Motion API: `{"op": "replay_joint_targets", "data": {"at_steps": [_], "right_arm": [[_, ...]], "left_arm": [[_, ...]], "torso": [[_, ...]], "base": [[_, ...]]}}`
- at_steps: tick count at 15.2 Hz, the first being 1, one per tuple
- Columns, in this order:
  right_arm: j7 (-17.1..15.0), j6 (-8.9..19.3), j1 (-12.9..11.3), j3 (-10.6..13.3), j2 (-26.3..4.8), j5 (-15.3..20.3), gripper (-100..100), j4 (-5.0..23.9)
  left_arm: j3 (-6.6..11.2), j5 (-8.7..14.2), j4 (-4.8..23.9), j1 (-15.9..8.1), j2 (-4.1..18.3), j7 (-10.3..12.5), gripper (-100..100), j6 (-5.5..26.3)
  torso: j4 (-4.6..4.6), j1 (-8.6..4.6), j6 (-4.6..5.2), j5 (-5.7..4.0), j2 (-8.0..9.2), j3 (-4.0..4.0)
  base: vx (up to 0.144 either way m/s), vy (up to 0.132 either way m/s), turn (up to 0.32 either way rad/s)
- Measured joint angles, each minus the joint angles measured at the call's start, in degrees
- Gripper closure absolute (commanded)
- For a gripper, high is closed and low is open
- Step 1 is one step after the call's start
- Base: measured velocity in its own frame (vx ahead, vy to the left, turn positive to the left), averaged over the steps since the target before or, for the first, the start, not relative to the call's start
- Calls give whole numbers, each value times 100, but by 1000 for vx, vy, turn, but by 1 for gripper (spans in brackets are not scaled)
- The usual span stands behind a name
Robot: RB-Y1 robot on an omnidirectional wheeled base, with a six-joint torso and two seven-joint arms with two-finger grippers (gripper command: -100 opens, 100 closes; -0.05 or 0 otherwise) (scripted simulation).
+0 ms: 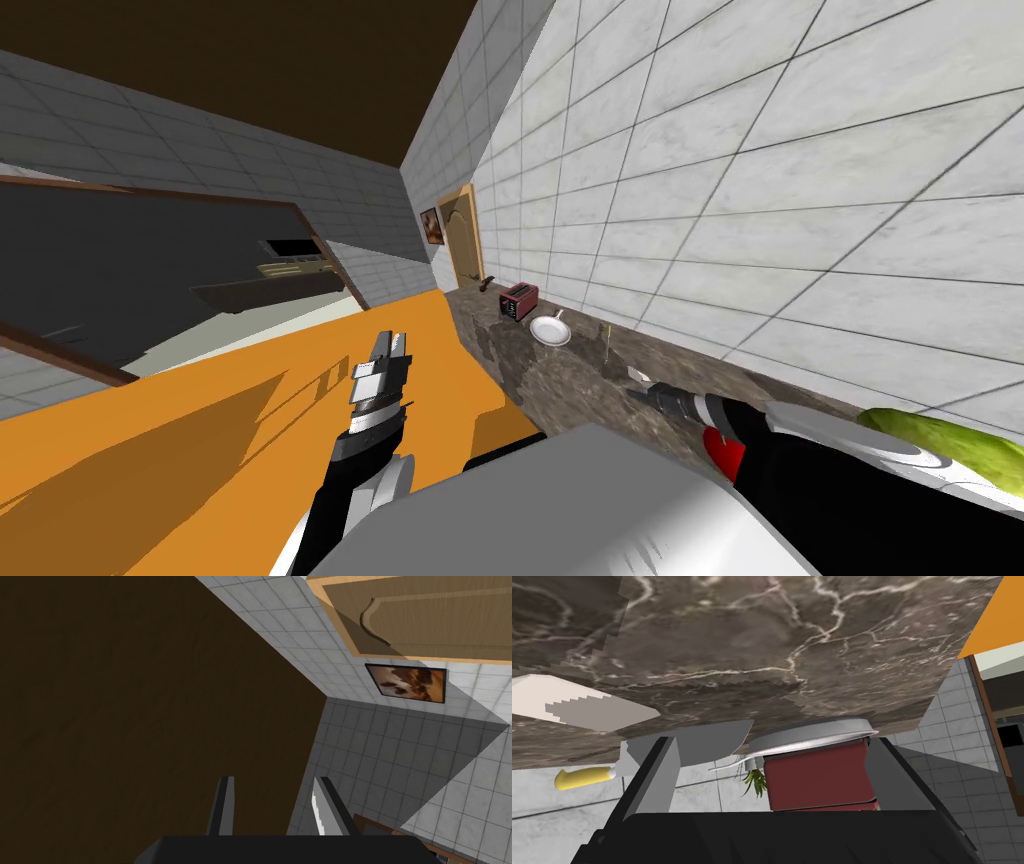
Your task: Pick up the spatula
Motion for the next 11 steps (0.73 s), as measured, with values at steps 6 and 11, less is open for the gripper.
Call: {"op": "replay_joint_targets", "data": {"at_steps": [6,11], "right_arm": [[-64,-127,483,37,-675,535,-100,497],[-106,-257,887,145,-1157,992,-100,912]], "left_arm": [[0,0,0,0,0,0,0,0],[0,0,0,0,0,0,0,0]], "torso": [[0,-1,0,0,-2,-1],[-1,-4,0,-1,-2,-1]], "base": [[1,-23,239],[1,-31,246]]}}
